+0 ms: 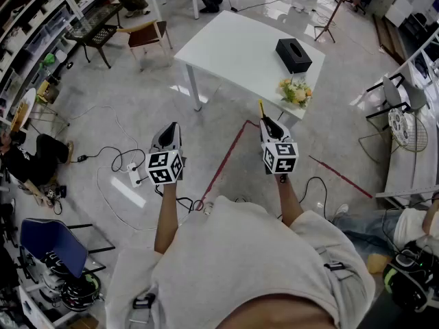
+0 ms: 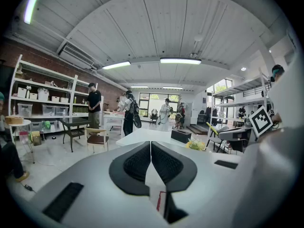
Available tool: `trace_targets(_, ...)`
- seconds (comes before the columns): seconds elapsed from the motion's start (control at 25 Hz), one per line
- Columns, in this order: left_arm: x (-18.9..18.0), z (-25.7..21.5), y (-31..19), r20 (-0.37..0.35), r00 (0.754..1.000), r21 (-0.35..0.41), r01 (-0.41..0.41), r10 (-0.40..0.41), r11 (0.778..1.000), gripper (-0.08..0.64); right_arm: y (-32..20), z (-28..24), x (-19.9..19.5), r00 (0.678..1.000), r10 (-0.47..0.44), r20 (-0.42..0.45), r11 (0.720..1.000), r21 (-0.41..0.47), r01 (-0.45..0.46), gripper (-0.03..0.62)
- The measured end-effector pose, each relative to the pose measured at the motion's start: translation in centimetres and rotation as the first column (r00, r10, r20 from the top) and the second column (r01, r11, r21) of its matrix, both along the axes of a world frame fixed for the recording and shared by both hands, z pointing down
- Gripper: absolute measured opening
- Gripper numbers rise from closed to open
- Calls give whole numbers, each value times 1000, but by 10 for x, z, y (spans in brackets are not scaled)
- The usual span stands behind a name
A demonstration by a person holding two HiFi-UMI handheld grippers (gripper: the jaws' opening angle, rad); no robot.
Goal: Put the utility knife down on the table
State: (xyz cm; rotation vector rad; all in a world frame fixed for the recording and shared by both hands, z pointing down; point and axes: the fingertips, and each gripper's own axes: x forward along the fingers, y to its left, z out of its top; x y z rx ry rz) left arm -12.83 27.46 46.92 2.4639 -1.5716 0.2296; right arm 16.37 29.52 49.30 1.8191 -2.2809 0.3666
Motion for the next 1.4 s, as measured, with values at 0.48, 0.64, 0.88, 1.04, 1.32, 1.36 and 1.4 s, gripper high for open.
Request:
trace_targets(0.48,10,3,3,8,1000,-11,6,-6,1000,23,0,-1,7,1000,-24,-9,1000,4,24,83)
trace_targets(0.64,15,2,3,11,1000,-8,19,-19,1000,23,-4,-2,13,999,-35,4,999,15,35,83)
trace_targets(0.88,24,1,-4,7,999,-4,48,-48,999,23,-16,1,21,998,-63,4,998,12,63,83)
trace_targets(1.04,42,-3,-17,10,998,5,62,-62,998,23,-31,0,34,996,-82,15,997,14,82,83)
trace_targets(1.32,71,5,-24,11,997,-18,78,-78,997,23,-47,2,51,993,-118,21,993,6,118,83)
trace_targets(1.36,74,8,-24,10,997,-23,80,-79,997,23,-50,3,52,992,-123,20,992,5,123,83)
trace_targets(1.4,76,11,-25,9,997,-29,81,-81,996,23,-52,4,54,992,-127,19,992,2,127,83)
